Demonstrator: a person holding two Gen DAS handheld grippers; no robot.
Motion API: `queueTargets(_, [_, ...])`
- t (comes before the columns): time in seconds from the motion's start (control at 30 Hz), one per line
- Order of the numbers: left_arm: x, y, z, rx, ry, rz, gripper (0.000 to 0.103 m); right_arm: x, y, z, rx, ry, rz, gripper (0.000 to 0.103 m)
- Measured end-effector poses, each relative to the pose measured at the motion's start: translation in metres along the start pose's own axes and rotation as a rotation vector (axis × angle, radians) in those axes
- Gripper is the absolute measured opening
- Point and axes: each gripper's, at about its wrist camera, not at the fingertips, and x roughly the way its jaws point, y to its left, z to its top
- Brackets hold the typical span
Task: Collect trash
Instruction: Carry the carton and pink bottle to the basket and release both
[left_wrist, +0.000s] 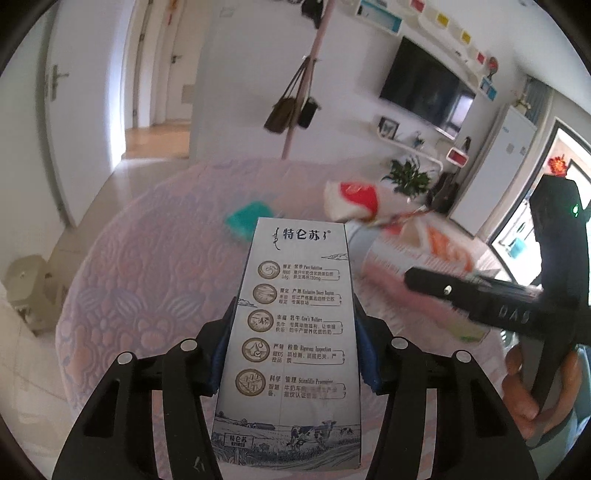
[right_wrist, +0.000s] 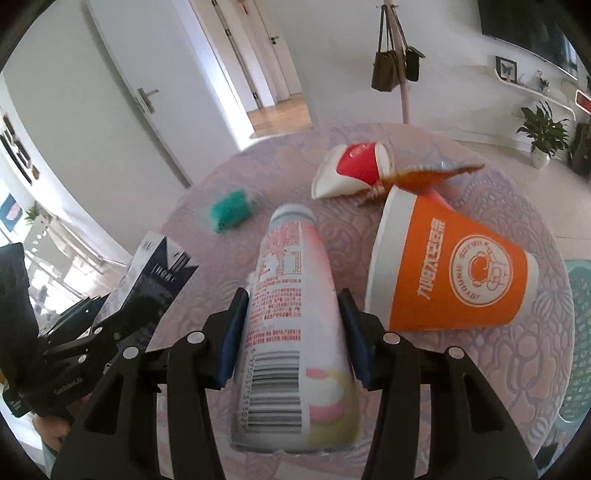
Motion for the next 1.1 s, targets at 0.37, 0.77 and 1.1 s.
queueTargets(0.37, [-0.010,-0.055,0.032,0.045,-0.088,-0.093,0.053,-0.077,-0.032,0.005,0.061,-0.166,0.011,0.046])
queueTargets(0.77, [0.037,-0.184,0.061,0.217,-0.064,-0.243,0.053,-0.173,-0.140,-0.015,0.252,-0.355,-0.121,0.046])
queueTargets(1.1, [0.103,-0.290,0.058,0.314,0.021,-0.360,0.053,-0.205,-0.252,-0.053,0.451,-0.400,-0.308,0.046])
